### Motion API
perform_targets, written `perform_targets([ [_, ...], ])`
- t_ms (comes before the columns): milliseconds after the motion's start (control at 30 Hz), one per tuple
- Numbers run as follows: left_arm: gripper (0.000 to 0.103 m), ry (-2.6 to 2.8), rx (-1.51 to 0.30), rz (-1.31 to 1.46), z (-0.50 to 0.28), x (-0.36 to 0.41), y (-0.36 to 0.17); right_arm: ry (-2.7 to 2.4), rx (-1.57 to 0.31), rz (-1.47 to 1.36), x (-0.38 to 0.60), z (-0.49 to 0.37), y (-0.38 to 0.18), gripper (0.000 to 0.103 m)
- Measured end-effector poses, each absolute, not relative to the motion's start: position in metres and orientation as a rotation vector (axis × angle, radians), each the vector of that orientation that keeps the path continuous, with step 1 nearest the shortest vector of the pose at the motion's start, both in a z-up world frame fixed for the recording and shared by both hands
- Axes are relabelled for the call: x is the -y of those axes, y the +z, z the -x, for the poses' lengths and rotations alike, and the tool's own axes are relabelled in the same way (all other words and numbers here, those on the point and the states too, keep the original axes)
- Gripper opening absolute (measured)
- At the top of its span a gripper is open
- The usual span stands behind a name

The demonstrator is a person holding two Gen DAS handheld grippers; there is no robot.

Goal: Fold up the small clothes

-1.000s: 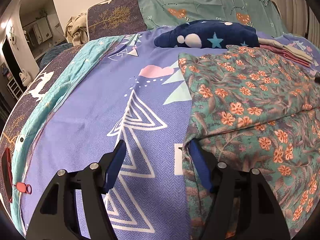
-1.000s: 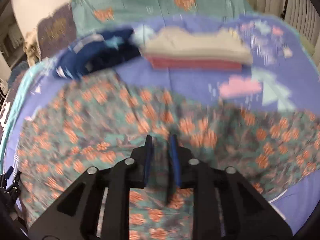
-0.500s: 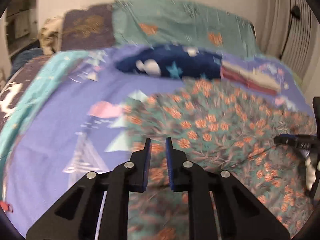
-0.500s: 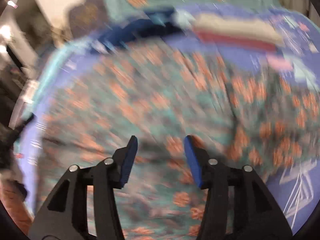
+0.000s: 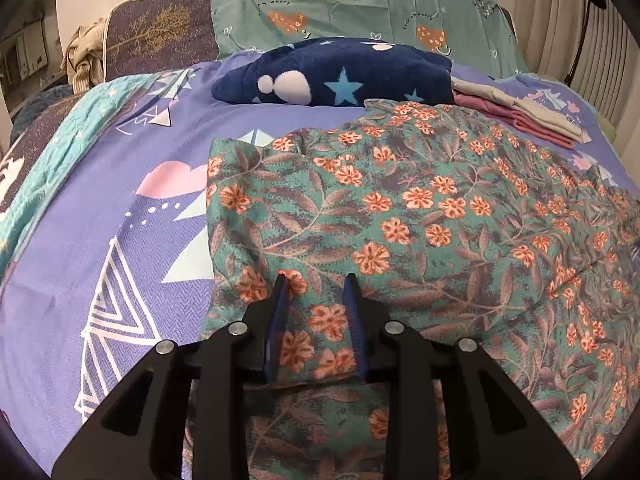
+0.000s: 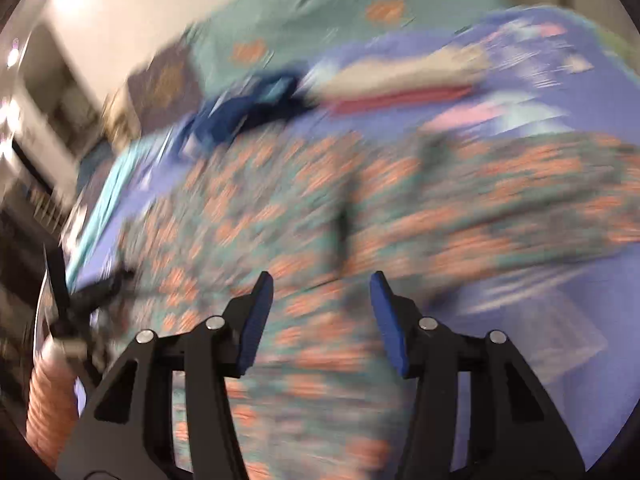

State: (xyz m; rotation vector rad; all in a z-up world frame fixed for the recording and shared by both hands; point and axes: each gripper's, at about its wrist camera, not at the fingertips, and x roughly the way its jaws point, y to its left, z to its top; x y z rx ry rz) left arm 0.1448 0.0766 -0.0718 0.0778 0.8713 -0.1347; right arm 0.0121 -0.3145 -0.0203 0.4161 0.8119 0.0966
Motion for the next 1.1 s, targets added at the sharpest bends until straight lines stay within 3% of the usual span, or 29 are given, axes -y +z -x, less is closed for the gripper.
perform_targets([
  [167,0.035,-0.133,-0.869,-0.078,-0.144,-0.076,-0.071,-0.179,-0.711,-0.783,0.460,0.042,-0.037,0.058],
  [333,0.048,-0.125,-0.868,-0.091,-0.144,-0.074,-0.072,-0.373,-0.623,-1.108,0.558,0.088,-0.081,0.055],
  [533,0.051,-0.089,-0.873,-0.113,-0.147,-0.070,-0.068,-0.346,-0.506,-1.293,0.593,0.080,-0.098,0.059],
  [700,0.051,-0.183,-0.768,0.014,-0.151,-0.064,-0.037,-0.403,-0.450,-1.369,0.613,0.071,-0.102,0.059],
  [733,0.051,-0.195,-0.776,0.004,-0.153,-0.059,-0.039,-0.412,-0.433,-1.379,0.617,0.070,-0.103,0.056],
  [867,0.056,-0.201,-0.874,-0.095,-0.166,-0.035,-0.077,-0.456,-0.418,-1.378,0.629,0.071,-0.102,0.014],
  [1000,0.060,-0.204,-0.867,-0.089,-0.165,-0.035,-0.075,-0.409,-0.381,-1.317,0.621,0.057,-0.075,0.009],
  [1100,0.061,-0.210,-0.871,-0.081,-0.165,-0.036,-0.075,-0.249,-0.378,-1.149,0.572,0.010,-0.020,0.009],
])
